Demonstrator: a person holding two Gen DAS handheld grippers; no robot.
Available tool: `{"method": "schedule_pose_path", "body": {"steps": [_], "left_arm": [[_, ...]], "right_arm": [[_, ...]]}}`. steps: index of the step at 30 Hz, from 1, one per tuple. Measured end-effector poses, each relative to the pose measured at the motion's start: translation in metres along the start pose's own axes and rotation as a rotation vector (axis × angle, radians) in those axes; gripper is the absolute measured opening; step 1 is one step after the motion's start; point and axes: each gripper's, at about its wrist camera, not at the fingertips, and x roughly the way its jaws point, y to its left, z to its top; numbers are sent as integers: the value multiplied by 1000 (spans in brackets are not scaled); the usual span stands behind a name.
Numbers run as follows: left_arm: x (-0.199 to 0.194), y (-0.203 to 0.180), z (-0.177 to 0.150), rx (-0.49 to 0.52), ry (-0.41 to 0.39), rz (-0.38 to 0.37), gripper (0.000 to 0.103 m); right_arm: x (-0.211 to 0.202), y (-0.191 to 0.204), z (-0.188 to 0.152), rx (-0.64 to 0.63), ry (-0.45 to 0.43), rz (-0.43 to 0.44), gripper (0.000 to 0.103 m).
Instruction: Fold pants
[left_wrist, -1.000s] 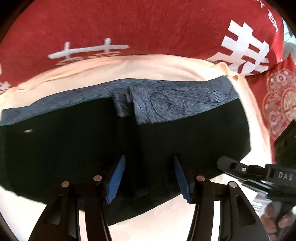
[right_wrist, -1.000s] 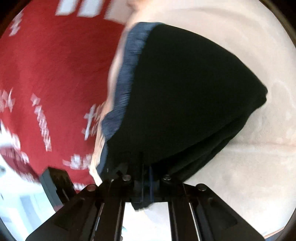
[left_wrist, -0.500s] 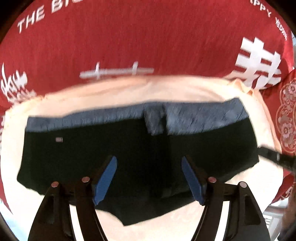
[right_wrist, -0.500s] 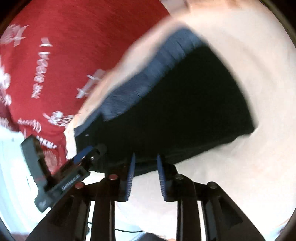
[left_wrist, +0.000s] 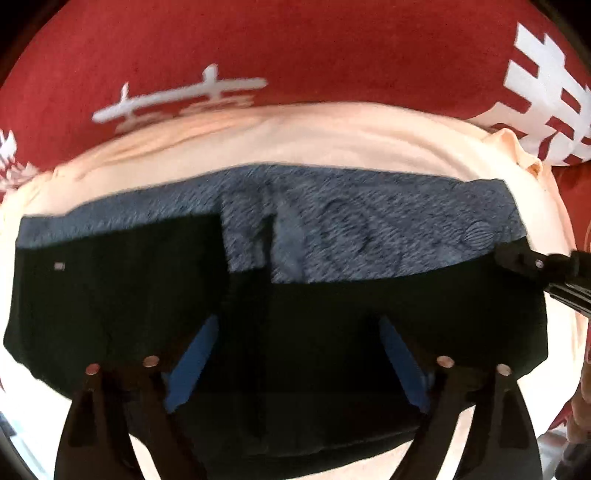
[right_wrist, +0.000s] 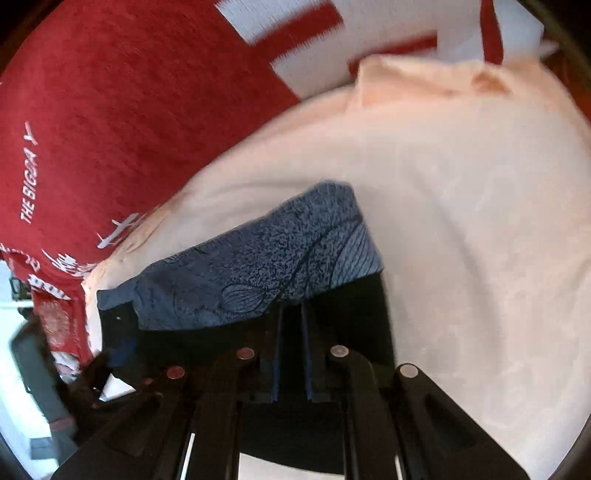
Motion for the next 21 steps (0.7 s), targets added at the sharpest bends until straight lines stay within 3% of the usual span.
{"method": "schedule_pose_path", "body": {"steps": [2,7,13,21], "left_arm": [[2,3,-1,1,21,27,102],[4,4,2,5,49,33,102],[-10,-8,4,-3,39,104,102],[-40,0,-15,-47,50,134,102]], "right_arm": [[-3,-2,-5,-4,4,14,11],[-11,4,-25,-27,45,39,11],[-35,23,-55,-125,56,8,12],[-58,16,-77,-165,73,-68,43]]}}
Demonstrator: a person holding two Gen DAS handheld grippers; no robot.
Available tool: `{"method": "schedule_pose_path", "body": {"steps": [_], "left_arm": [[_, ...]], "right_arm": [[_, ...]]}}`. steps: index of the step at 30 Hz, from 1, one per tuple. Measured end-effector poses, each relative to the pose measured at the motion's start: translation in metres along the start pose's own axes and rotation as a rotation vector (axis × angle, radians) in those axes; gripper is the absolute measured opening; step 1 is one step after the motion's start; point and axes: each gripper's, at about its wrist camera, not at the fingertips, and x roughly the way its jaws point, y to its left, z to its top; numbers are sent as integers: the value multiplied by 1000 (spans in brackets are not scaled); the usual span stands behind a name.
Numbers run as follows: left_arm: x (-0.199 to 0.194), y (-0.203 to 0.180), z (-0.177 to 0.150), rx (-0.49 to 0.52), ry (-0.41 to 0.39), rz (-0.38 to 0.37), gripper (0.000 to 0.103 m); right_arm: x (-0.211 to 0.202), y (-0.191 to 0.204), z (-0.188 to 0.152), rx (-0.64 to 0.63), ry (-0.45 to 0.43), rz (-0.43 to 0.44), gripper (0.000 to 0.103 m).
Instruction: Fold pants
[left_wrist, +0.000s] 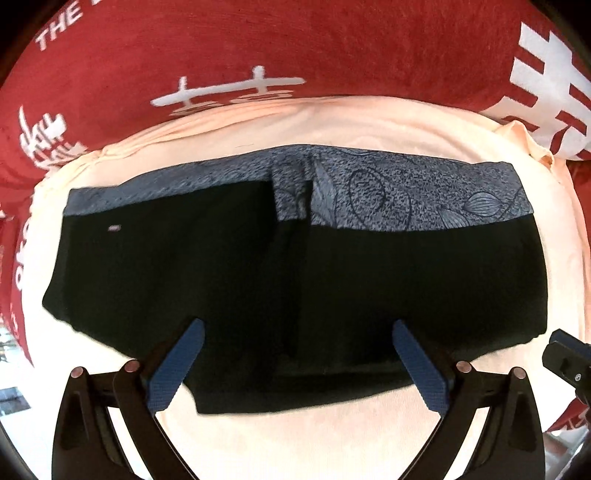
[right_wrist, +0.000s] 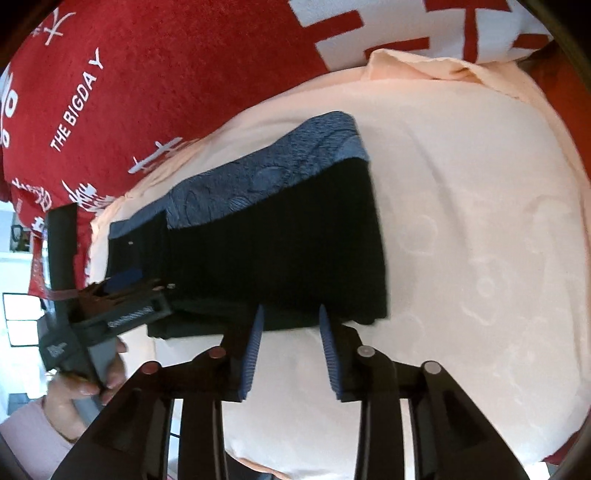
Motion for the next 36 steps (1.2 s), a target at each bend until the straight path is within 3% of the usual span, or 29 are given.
{"method": "schedule_pose_path", "body": {"steps": [10,18,26,36], "left_arm": [[-20,22,-26,-70,-2,-1,102],[0,68,-40,-74,23,-46,102],[10,151,-49,-85,36,-75,102],[35,254,-64,-238,48,-86,102]], "right_arm": [[-4,-7,-13,-7,43,-42,50],[10,18,-20,2,47,-85,51],[37,92,-34,-13,48,-158,51],[102,213,-45,-121,122,-152,51]]}}
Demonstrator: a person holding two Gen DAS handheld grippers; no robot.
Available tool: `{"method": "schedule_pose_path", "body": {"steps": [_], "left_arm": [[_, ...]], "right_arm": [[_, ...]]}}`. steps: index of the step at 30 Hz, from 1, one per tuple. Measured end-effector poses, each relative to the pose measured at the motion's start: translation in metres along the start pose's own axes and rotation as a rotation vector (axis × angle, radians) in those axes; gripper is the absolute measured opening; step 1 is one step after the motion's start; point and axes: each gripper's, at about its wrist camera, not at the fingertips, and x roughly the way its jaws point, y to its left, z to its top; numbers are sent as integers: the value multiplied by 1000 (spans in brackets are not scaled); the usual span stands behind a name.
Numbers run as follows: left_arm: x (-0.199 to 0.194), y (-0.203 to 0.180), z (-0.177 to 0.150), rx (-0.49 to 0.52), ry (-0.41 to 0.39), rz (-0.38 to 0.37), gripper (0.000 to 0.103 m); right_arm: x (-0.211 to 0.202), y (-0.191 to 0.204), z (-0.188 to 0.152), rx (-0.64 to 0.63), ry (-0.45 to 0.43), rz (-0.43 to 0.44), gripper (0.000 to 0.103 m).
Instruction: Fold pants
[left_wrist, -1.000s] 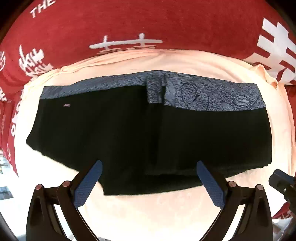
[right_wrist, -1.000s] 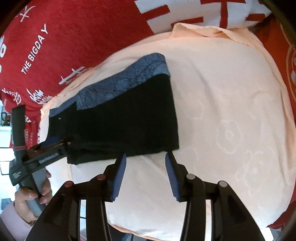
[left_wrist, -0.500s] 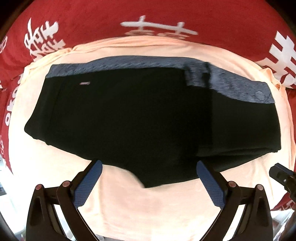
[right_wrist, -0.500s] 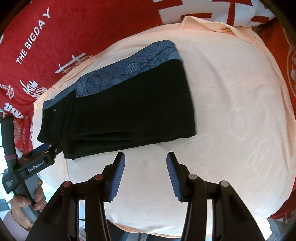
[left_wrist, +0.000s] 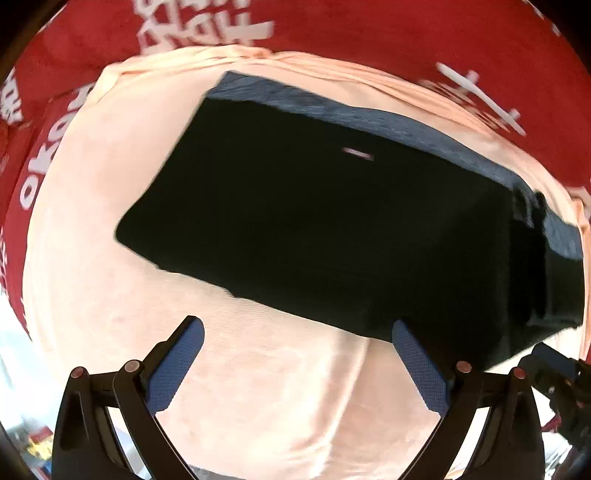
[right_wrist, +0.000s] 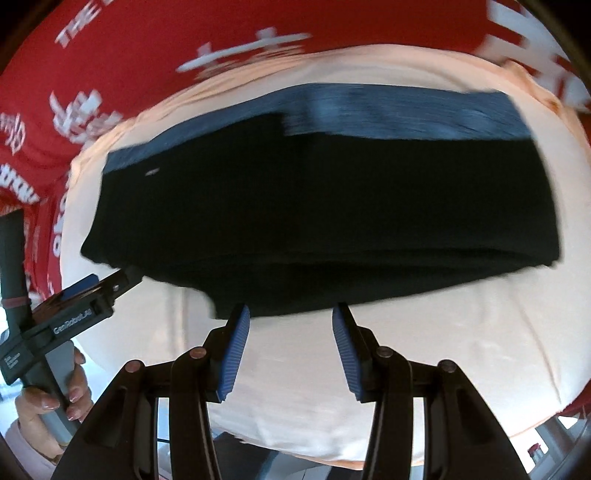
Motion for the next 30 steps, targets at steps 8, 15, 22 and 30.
{"method": "schedule_pose_path", "body": {"steps": [8,15,22,30], "left_arm": [[12,42,6,-136,-15,-32,102],[23,67,11,-207,-27,-68,102],[29,111,6,-328,-103,-250,102],[39,126,16,-395,-152,-508,102]], "right_arm": [[15,58,8,-129,42,-4,51],[22,71,12,-186,65,-22,51],[26,72,13,-175,81,-13,51],[34,76,10,-175,97,8,51]]}}
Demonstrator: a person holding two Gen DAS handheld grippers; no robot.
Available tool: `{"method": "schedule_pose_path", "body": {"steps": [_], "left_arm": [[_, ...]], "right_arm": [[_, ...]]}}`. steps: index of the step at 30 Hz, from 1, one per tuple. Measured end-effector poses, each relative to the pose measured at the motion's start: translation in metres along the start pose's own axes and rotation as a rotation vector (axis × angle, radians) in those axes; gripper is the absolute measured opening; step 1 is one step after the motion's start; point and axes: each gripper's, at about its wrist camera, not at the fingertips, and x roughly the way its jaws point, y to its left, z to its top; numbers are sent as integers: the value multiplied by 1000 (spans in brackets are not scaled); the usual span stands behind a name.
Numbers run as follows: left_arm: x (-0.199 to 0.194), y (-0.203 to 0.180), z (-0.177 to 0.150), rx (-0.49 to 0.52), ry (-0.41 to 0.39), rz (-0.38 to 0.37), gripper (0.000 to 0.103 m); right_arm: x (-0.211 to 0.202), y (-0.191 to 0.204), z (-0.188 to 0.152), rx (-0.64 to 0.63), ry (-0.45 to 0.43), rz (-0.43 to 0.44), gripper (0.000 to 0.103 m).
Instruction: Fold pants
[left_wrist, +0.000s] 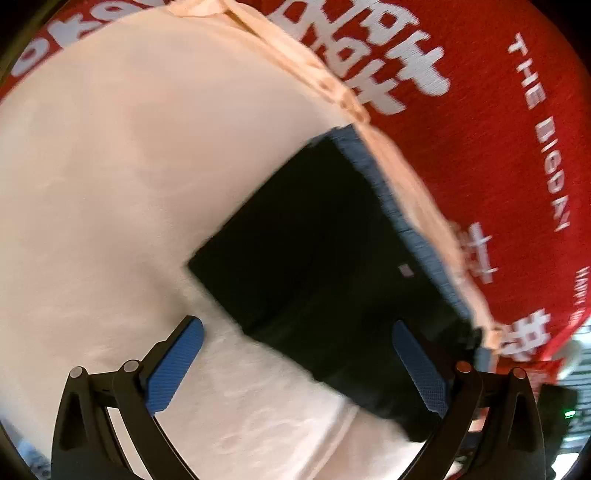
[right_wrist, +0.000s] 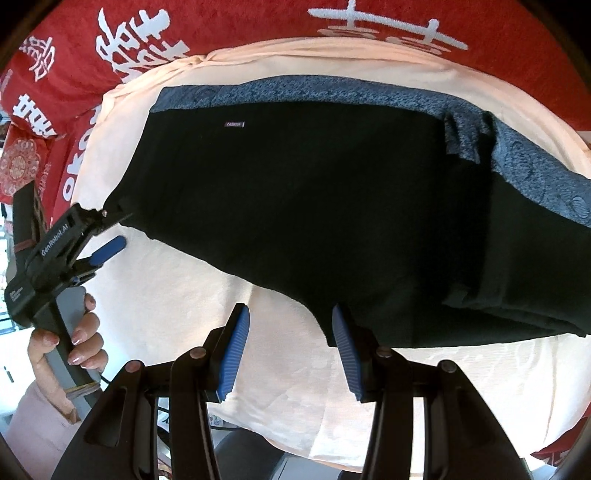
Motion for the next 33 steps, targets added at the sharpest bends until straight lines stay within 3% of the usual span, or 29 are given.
{"method": "schedule_pose_path", "body": {"steps": [2,11,16,20,22,24,27,33], "left_arm": [[1,-9,0,-10,11,-61,102],[5,-10,-5,-28,-10,-39,102],[-4,-16,6,-92,-68,-162,102],[24,-12,7,-97,-10,-56,99],[23,-24,6,-55,-33,14,92],[25,-37,5,30,-38,144,42],[23,-54,-1,161,-62,240,37],[30,-128,-55,686,-206,507,36]], "right_arm": [[3,1,-1,-6,7,3,51],[11,9,-1,-24,17,7,51],[9,13,1,-26,9,21,51],[6,12,3,-33,-4,26,51],[6,10,5,-30,-5,26,51],[3,9,9,-36,-17,24,51],[-5,6,21,-51,-40,16,51],[-43,11,80,-109,-116,40,51]]}}
